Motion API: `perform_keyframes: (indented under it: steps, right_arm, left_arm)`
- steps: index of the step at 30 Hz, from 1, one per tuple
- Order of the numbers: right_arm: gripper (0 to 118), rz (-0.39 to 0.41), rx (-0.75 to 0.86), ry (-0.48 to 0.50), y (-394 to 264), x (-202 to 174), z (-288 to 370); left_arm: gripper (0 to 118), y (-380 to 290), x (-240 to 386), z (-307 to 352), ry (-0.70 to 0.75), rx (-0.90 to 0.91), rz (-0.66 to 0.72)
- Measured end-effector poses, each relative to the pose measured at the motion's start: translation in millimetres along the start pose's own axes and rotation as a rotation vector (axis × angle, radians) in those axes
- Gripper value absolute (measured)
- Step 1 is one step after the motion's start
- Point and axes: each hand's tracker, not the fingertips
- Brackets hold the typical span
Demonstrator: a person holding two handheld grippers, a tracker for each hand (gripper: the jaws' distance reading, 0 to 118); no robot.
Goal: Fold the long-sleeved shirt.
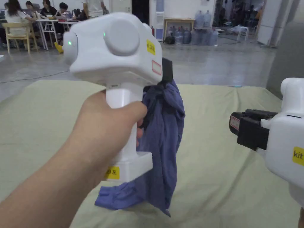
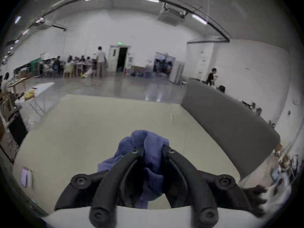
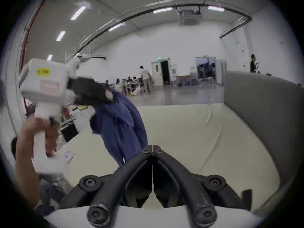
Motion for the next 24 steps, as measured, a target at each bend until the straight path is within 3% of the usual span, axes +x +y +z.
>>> perform_keyframes:
  steps: [8, 9, 10, 11, 12, 17, 19, 20, 21, 23, 24]
  right_arm:
    - [0, -0.036, -0.091, -0.091, -38.9, 56.4, 5.2]
    - [0, -0.042, -0.104, -0.093, -44.1, 60.9, 3.8]
    - [0, -0.045, -0.116, -0.096, -48.5, 64.2, 1.3]
    - [0, -0.047, -0.127, -0.097, -51.3, 66.2, -0.7]
    - [0, -0.05, -0.136, -0.096, -52.8, 67.4, -2.1]
    - [0, -0.073, -0.119, -0.062, -51.3, 65.8, -3.6]
    - [0, -0.077, -0.119, -0.041, -52.6, 60.0, -4.2]
    - [0, -0.077, -0.125, -0.035, -55.7, 56.5, -4.9]
    - [0, -0.074, -0.132, -0.029, -59.5, 53.4, -5.7]
    - [0, -0.062, -0.169, -0.022, -71.1, 44.2, -9.9]
    - [0, -0.059, -0.195, -0.019, -77.8, 40.2, -13.1]
  left_arm:
    - [12, -199.0, 36.9, -176.5, -0.088, -0.438, 0.128]
    - [23, -218.0, 36.6, -191.4, -0.106, -0.485, 0.155]
    - [57, -231.2, 37.9, -202.6, -0.118, -0.54, 0.13]
    - [101, -239.0, 39.4, -207.2, -0.13, -0.593, 0.117]
    - [111, -238.4, 35.9, -205.7, -0.162, -0.599, 0.13]
    - [110, -165.9, -4.9, -128.8, -0.255, -0.323, 0.215]
    - [107, -146.0, -29.4, -87.2, -0.195, -0.245, 0.161]
    - [92, -138.8, -40.8, -65.5, -0.125, -0.224, 0.115]
    - [66, -139.8, -50.1, -50.9, -0.049, -0.216, 0.077]
    - [0, -154.0, -69.3, -30.0, 0.099, -0.216, 0.017]
    - [0, -167.7, -75.9, -23.9, 0.159, -0.249, 0.009]
